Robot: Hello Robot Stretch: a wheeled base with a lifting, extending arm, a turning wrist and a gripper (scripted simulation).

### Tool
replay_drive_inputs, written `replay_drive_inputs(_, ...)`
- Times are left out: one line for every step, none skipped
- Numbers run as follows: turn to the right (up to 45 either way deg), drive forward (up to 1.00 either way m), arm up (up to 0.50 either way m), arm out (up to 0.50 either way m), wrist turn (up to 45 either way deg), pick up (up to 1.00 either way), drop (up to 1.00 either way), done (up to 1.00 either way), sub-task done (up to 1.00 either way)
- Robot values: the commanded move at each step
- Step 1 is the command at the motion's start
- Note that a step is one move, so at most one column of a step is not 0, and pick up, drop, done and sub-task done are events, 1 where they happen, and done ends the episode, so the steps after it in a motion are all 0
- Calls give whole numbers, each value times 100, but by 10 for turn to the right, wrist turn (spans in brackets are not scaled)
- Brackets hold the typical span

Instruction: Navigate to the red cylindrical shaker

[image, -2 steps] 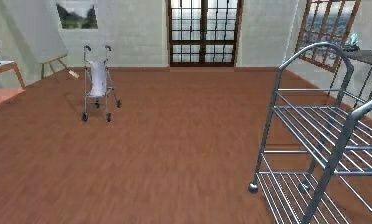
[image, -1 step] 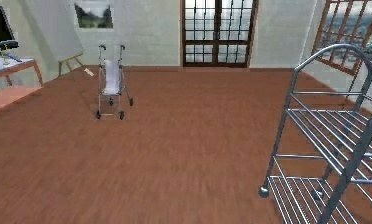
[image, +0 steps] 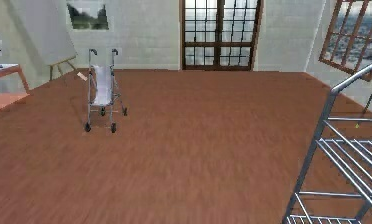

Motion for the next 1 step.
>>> replay_drive_inputs(30, 0, 0, 0, 0, 0, 0, 0, 0)
